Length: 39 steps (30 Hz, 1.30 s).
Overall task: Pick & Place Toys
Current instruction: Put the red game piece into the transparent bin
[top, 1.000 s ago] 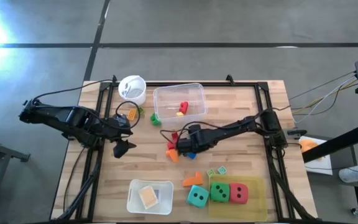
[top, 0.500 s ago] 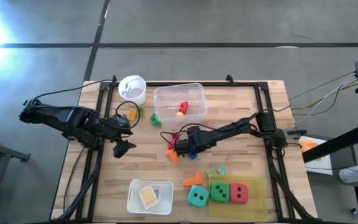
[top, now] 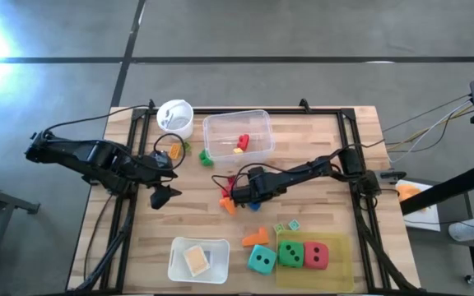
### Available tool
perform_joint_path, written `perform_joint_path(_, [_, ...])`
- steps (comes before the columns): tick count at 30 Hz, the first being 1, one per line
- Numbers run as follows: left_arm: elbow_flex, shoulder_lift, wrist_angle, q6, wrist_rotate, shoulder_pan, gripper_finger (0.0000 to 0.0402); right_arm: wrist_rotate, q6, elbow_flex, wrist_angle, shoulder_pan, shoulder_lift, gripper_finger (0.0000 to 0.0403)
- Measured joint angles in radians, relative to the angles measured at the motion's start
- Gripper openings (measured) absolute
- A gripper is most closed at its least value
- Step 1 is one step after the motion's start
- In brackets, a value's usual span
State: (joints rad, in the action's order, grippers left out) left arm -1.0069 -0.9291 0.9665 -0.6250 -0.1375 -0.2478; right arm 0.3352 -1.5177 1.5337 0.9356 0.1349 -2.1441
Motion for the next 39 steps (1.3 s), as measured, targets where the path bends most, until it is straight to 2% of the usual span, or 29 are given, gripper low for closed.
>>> perform_joint_path(9, [0.0,0.0,0.004,0.001,0.0,0.0,0.033,-0.038,0.023,0.008,0.004,0.025,0.027,0.0154])
perform_joint_path(17, [0.0,0.0,0.004,-0.002,0.016,0.0,0.033,-0.034,0.134,0.109,0.028,0.05,0.076,0.0154])
perform_joint_path(22, [0.0,0.0,0.003,-0.002,0.018,0.0,0.033,-0.029,0.243,0.236,0.117,0.051,0.104,0.0154])
perform_joint_path(29, [0.0,-0.002,0.003,-0.002,0.019,0.0,0.033,0.021,0.375,0.496,0.33,0.031,0.111,0.0154])
perform_joint_path(34, [0.0,-0.002,-0.002,-0.002,0.019,0.0,0.033,0.083,0.455,0.645,0.371,-0.032,0.111,0.0154])
perform_joint_path(39, [0.0,-0.002,-0.003,-0.002,0.019,0.0,0.033,0.074,0.558,0.743,0.368,-0.136,0.112,0.0154])
